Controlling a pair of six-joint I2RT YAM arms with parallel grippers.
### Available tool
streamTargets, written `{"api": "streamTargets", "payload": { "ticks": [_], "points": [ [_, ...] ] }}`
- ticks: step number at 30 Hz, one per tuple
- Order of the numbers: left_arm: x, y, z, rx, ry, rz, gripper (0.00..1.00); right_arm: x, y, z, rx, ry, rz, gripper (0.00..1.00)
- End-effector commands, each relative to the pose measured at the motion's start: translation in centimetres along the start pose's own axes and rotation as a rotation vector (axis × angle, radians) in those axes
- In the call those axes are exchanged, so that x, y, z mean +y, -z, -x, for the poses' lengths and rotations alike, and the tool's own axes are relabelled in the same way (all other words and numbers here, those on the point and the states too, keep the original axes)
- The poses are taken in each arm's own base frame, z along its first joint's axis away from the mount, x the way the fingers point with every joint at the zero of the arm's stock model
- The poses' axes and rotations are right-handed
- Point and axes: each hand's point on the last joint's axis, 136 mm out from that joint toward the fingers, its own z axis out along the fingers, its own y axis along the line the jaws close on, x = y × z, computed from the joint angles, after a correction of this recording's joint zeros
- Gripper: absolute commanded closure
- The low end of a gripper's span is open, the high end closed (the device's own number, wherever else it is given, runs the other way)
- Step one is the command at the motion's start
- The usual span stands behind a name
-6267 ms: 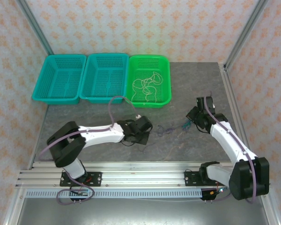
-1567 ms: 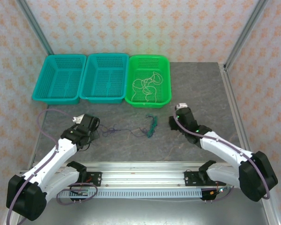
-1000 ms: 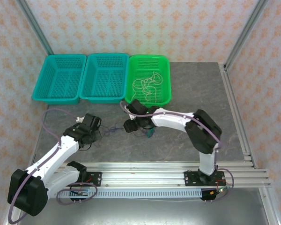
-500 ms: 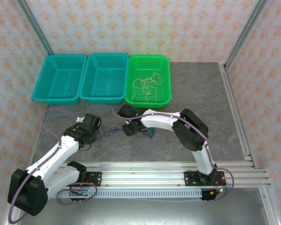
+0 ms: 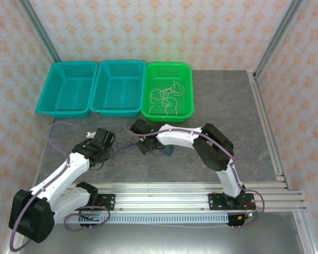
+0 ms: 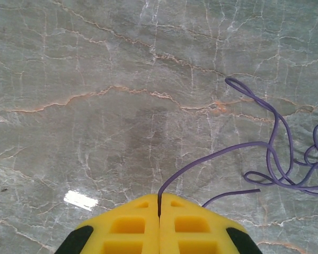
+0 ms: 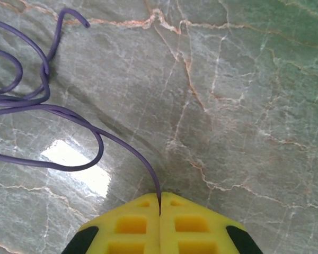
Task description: Untangle the cables
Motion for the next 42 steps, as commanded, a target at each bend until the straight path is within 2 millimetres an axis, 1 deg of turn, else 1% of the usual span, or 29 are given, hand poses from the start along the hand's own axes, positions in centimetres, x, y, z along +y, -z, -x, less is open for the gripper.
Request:
{"api": "streamTargets", "payload": {
  "ticks": [1, 3, 6, 11, 16, 19, 21, 23, 24, 25, 26, 27, 28, 29, 30, 31, 32, 34, 36, 37, 39, 42],
  "points": [
    [1.2, 0.4, 0.6, -0.028, 0.003, 0.061, 1.00, -2.7, -0.3, -2.7, 0.026, -0.037, -0.100, 1.00],
    [1.7, 0.6, 0.8, -0.042, 0.015, 0.082, 1.00, -4.5, 0.8, -2.9, -0.013, -0.103, -0.136, 1.00],
    [2.3, 0.8, 0.9, -0.055, 0.040, 0.098, 1.00, -8.3, 2.5, -4.1, -0.064, -0.231, -0.245, 1.00],
    [2.7, 1.1, 1.2, -0.079, 0.070, 0.096, 1.00, -14.5, 5.0, -7.6, -0.169, -0.464, -0.430, 1.00],
    [2.5, 1.3, 1.4, -0.085, 0.071, 0.085, 1.00, -19.8, 7.0, -11.4, -0.239, -0.732, -0.523, 1.00],
    [2.4, 1.3, 1.5, -0.083, 0.067, 0.085, 1.00, -22.7, 7.9, -13.5, -0.256, -0.849, -0.566, 1.00],
    [2.3, 1.3, 1.5, -0.080, 0.064, 0.079, 1.00, -24.3, 8.7, -14.4, -0.266, -0.875, -0.613, 1.00],
    [2.2, 1.3, 1.4, -0.078, 0.065, 0.075, 1.00, -25.4, 9.3, -14.9, -0.273, -0.890, -0.639, 1.00],
    [2.1, 1.2, 1.4, -0.074, 0.063, 0.067, 1.00, -25.5, 9.6, -14.7, -0.284, -0.885, -0.619, 1.00],
    [1.7, 1.1, 1.3, -0.067, 0.056, 0.049, 1.00, -25.1, 9.6, -13.8, -0.311, -0.854, -0.566, 1.00],
    [1.2, 1.0, 1.2, -0.058, 0.046, 0.023, 1.00, -24.1, 9.4, -12.7, -0.334, -0.816, -0.481, 1.00],
    [0.4, 0.8, 1.1, -0.046, 0.032, -0.016, 1.00, -22.6, 9.3, -11.1, -0.370, -0.767, -0.355, 1.00],
    [-0.4, 0.8, 0.9, -0.030, 0.021, -0.056, 1.00, -20.5, 9.5, -9.4, -0.399, -0.718, -0.219, 1.00],
    [-1.1, 1.0, 0.9, -0.019, 0.014, -0.092, 1.00, -18.9, 10.1, -8.0, -0.421, -0.682, -0.119, 0.95],
    [-2.1, 1.3, 0.9, -0.006, 0.004, -0.142, 1.00, -16.9, 11.1, -6.5, -0.447, -0.635, -0.032, 0.84],
    [-3.2, 1.8, 1.1, -0.001, 0.000, -0.194, 1.00, -15.0, 12.0, -5.2, -0.464, -0.589, 0.025, 0.76],
    [-3.9, 2.3, 1.4, -0.003, 0.001, -0.231, 1.00, -13.3, 12.9, -3.9, -0.485, -0.546, 0.069, 0.72],
    [-5.2, 3.5, 2.3, -0.022, 0.003, -0.299, 1.00, -8.8, 14.2, -1.6, -0.520, -0.431, 0.164, 0.64],
    [-5.8, 4.3, 3.2, -0.045, -0.005, -0.324, 1.00, -4.7, 14.8, -0.1, -0.550, -0.289, 0.242, 0.57],
    [-5.9, 4.5, 3.4, -0.052, -0.013, -0.323, 1.00, -3.2, 14.5, 0.4, -0.561, -0.222, 0.259, 0.53],
    [-6.0, 4.6, 3.6, -0.051, -0.033, -0.316, 1.00, -1.7, 13.6, 1.3, -0.604, -0.097, 0.247, 0.50],
    [-6.1, 4.3, 3.2, -0.022, -0.054, -0.314, 1.00, -0.2, 11.9, 2.3, -0.687, 0.152, 0.173, 0.45]
  ]
}}
